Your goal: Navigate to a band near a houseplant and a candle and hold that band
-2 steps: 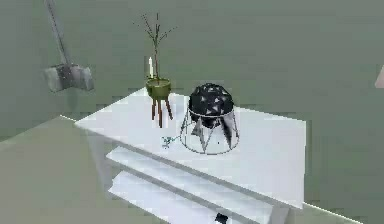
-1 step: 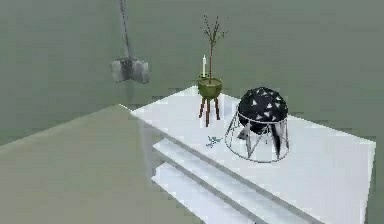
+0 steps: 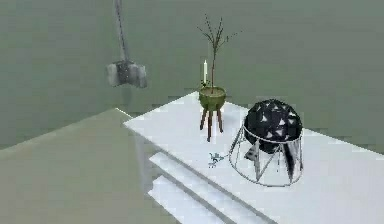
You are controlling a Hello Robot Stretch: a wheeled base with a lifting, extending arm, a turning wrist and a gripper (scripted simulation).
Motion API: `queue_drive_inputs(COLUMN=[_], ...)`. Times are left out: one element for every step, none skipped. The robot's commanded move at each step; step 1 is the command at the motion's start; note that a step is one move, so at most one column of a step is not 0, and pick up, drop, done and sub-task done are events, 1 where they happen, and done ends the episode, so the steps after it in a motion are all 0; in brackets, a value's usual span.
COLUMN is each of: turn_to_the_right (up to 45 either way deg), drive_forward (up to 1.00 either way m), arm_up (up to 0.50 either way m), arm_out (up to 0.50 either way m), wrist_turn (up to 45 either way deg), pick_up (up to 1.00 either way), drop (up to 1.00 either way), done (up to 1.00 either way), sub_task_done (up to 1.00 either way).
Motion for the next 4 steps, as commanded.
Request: queue_drive_inputs(turn_to_the_right=[-45.0, -9.0, 0.0, -3.0], drive_forward=[0.00, 0.00, 1.00, 0.00], arm_up=[0.00, 0.00, 0.00, 0.00], arm_out=[0.00, 0.00, 0.00, 0.00], wrist_turn=[0.0, 0.0, 0.0, 0.0], pick_up=[0.00, 0.00, 0.00, 0.00], drop=[0.00, 0.00, 0.00, 0.00], done=[0.00, 0.00, 0.00, 0.00], sub_task_done=[0.00, 0.00, 0.00, 0.00])
